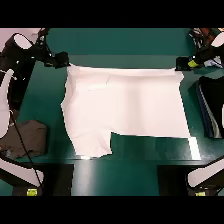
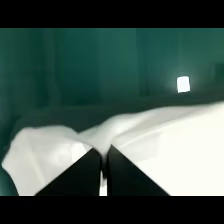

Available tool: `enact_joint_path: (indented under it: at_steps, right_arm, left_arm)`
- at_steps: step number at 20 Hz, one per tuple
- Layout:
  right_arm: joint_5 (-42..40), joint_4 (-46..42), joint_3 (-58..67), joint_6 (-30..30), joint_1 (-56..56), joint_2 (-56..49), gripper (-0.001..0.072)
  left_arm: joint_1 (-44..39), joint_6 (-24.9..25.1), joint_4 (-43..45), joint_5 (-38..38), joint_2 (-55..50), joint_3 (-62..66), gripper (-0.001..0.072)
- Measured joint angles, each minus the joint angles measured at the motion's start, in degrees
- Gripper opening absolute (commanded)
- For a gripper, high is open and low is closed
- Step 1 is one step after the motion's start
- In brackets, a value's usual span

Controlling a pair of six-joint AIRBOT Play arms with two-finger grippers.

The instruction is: Fold the shirts.

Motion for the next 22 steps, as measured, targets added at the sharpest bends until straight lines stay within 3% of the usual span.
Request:
enact_joint_path:
  at_steps: [3, 6, 7, 8, 9, 14, 15, 16, 22]
  right_arm:
    - [0.09, -2.01, -8.70, -0.68, -0.31, 4.13, 0.0013]
    - [-1.73, -2.54, -16.81, -1.03, -0.39, 7.08, 0.0014]
    - [-2.16, -2.82, -18.71, -1.09, -0.42, 7.58, 0.0021]
    - [-2.36, -2.93, -20.37, -1.05, -0.44, 7.98, 0.0160]
    - [-2.56, -2.97, -21.49, -1.01, -0.52, 8.26, 0.0341]
    - [0.42, 0.00, -24.68, -1.25, -3.08, 12.50, 0.0359]
    - [1.33, 1.29, -25.86, -1.75, -4.02, 14.47, 0.0418]
    - [2.38, 2.82, -27.56, -2.16, -5.05, 16.92, 0.0455]
    - [3.72, 11.76, -41.20, -5.33, -9.97, 31.61, 0.0455]
  left_arm:
    - [-1.27, 0.07, 1.92, -5.95, -0.09, -2.95, 0.0026]
    - [-2.54, 0.02, 3.43, -6.86, -0.11, -8.22, 0.0029]
    - [-2.84, -0.04, 3.72, -6.73, -0.11, -9.86, 0.0097]
    - [-3.04, -0.20, 3.87, -6.47, -0.11, -11.43, 0.0391]
    - [-3.15, -0.44, 4.31, -6.43, -0.11, -12.57, 0.0465]
    - [-3.50, -1.20, 8.02, -9.51, 4.48, -16.26, 0.0466]
    - [-3.48, -1.25, 9.90, -10.25, 6.99, -18.14, 0.0466]
    - [-3.39, -1.36, 11.32, -10.91, 10.05, -20.85, 0.0466]
    - [-3.50, -2.62, 12.37, -11.50, 31.56, -47.32, 0.0467]
